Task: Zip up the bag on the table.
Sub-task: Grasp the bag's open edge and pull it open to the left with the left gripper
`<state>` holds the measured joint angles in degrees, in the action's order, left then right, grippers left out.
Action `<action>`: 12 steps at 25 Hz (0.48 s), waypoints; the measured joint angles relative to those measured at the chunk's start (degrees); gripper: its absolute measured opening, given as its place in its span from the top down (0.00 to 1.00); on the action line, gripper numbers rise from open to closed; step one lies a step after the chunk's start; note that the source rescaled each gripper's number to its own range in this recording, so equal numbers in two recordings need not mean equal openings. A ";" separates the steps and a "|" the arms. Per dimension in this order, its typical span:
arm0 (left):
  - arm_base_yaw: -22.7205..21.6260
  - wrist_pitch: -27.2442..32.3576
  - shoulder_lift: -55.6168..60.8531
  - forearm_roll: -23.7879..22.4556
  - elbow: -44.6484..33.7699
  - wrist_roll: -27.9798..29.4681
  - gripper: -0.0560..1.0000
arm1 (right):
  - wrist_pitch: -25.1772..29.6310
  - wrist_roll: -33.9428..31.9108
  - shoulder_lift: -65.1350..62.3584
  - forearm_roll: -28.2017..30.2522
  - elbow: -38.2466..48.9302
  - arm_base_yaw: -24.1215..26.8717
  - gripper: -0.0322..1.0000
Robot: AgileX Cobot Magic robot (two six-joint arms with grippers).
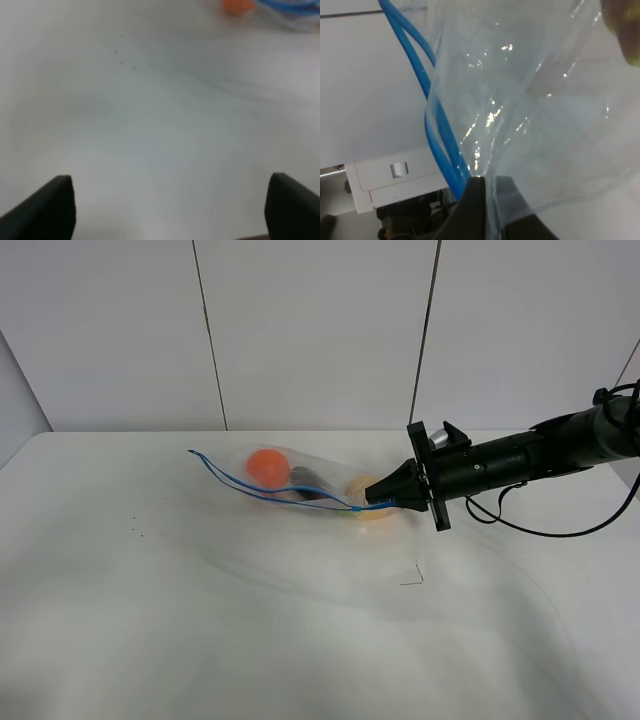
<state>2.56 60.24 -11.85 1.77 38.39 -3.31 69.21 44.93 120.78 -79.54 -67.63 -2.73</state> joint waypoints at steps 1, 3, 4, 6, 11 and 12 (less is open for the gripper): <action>0.00 -0.01 -3.86 0.33 2.78 0.11 0.00 | 0.00 0.00 0.00 0.00 0.00 0.00 0.97; 0.00 -0.07 -11.32 0.73 8.00 0.15 0.00 | 0.00 0.00 0.00 0.00 0.00 0.00 0.97; 0.00 -0.23 -15.31 0.90 10.68 0.15 0.00 | 0.00 0.00 0.00 0.00 0.00 0.00 0.97; 0.00 -0.41 -23.07 1.07 15.18 -0.46 0.00 | 0.00 0.00 0.00 -0.06 0.00 0.00 0.97; 0.00 -3.06 -38.54 1.09 23.34 -10.45 0.00 | 0.00 0.00 0.00 -0.40 0.00 0.00 0.97; 0.00 -3.98 -41.18 1.09 24.31 -12.97 0.00 | 0.00 0.00 0.00 -0.40 0.00 0.00 0.97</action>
<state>2.56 56.26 -53.03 2.86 62.70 -16.29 69.21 44.93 120.78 -79.94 -67.63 -2.73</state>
